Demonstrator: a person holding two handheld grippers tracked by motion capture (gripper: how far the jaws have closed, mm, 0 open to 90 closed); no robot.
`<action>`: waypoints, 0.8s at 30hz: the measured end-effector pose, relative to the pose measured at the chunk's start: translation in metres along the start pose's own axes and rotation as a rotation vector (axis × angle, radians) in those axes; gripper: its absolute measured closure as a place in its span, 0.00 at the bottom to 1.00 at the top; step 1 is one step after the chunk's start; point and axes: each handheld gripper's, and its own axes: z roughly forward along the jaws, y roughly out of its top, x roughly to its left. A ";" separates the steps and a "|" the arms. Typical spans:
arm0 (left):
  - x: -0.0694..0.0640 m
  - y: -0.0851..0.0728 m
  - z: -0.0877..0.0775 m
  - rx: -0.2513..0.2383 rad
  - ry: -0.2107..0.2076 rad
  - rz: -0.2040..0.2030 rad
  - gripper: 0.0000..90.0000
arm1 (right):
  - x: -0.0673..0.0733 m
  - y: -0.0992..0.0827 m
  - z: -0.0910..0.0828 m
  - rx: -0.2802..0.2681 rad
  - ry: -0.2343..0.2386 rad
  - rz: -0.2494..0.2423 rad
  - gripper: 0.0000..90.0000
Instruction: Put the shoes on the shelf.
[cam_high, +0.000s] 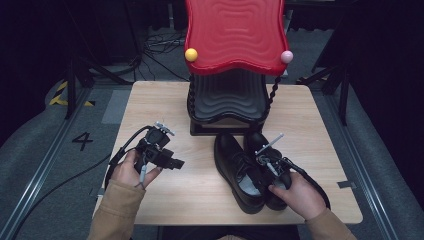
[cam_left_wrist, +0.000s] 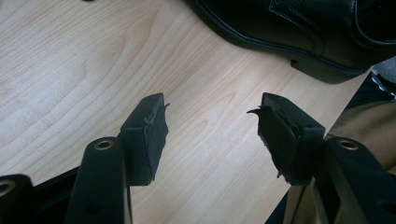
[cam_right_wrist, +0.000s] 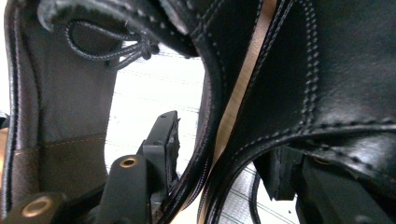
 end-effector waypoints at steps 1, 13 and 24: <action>0.000 0.000 0.000 0.003 0.000 -0.004 0.47 | 0.000 -0.001 0.000 -0.004 -0.004 -0.005 0.60; 0.000 -0.001 -0.001 -0.002 0.001 -0.008 0.47 | 0.002 -0.004 0.005 -0.014 -0.034 -0.003 0.57; 0.001 0.001 0.002 0.008 -0.001 -0.001 0.47 | 0.003 0.001 0.003 -0.047 -0.085 0.035 0.78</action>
